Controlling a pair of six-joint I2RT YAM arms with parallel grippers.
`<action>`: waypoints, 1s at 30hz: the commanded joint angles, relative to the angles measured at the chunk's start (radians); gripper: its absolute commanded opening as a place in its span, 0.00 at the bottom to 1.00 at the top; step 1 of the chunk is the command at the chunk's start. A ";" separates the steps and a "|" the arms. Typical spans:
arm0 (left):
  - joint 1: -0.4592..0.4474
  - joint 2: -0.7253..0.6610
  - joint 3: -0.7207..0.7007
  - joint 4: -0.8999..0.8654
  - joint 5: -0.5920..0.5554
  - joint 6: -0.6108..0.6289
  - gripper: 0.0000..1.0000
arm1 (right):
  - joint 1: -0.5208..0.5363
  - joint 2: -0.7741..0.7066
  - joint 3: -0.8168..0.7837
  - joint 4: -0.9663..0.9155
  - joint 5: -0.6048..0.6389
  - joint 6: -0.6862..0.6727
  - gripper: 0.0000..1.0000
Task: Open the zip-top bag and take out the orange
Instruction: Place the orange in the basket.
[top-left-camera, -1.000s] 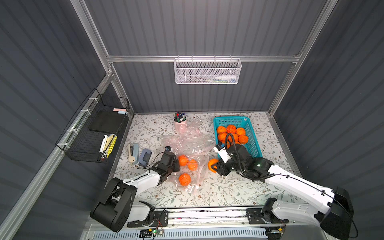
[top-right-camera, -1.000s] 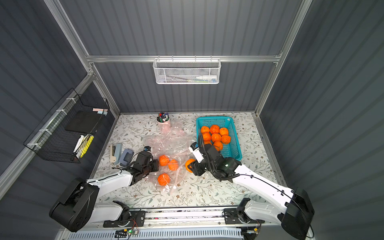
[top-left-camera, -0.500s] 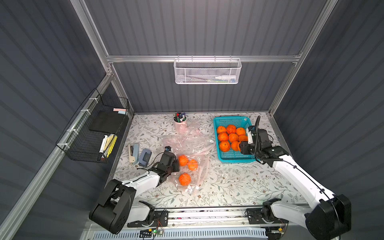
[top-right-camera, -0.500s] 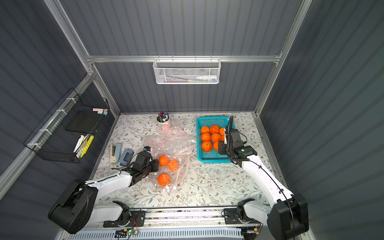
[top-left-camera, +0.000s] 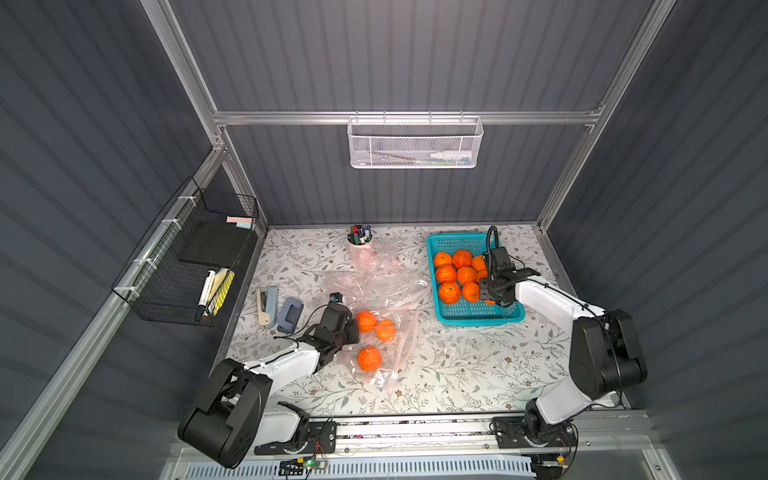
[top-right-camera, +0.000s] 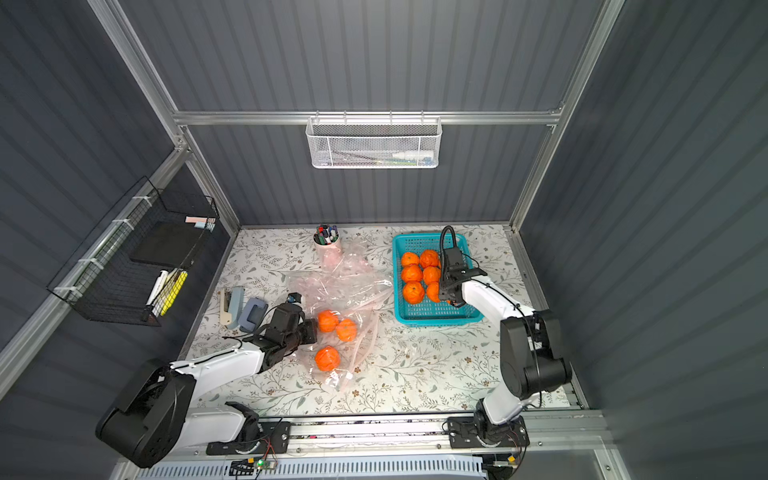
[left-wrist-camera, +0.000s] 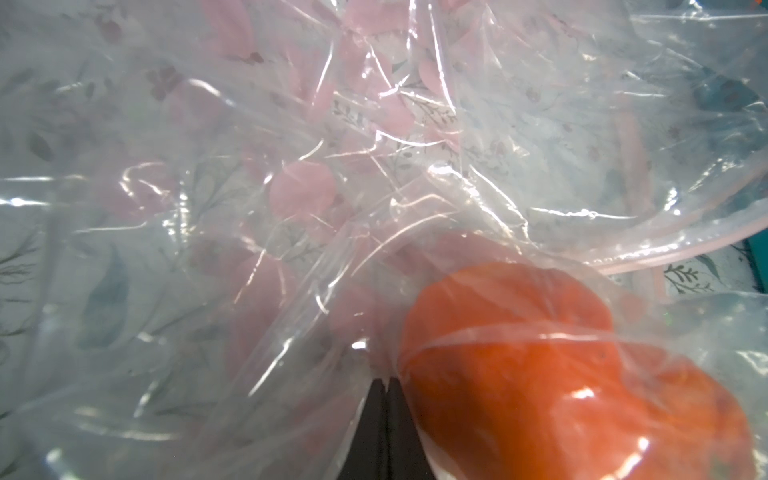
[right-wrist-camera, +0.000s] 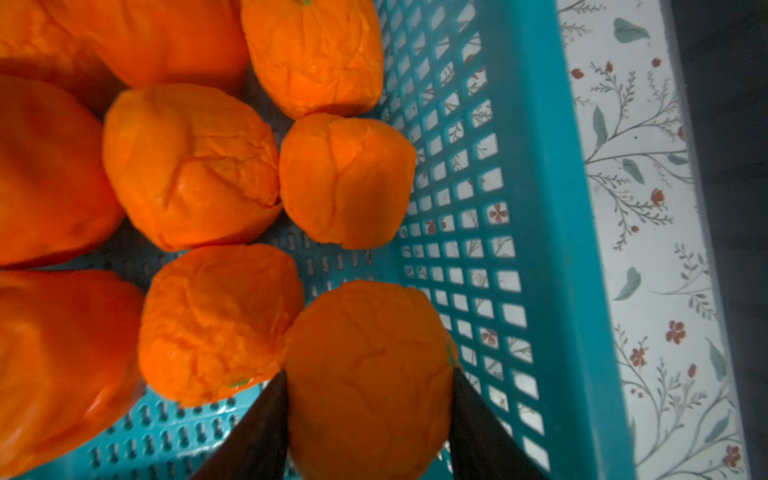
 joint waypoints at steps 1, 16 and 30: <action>0.000 -0.006 -0.006 0.001 0.014 0.018 0.07 | -0.028 0.061 0.040 -0.017 0.022 0.029 0.47; 0.000 -0.010 -0.006 -0.002 0.011 0.016 0.08 | -0.046 0.016 0.109 -0.079 -0.060 0.020 0.75; 0.000 -0.007 -0.003 -0.007 0.010 0.014 0.07 | -0.057 -0.840 -0.500 0.593 -0.145 0.136 0.97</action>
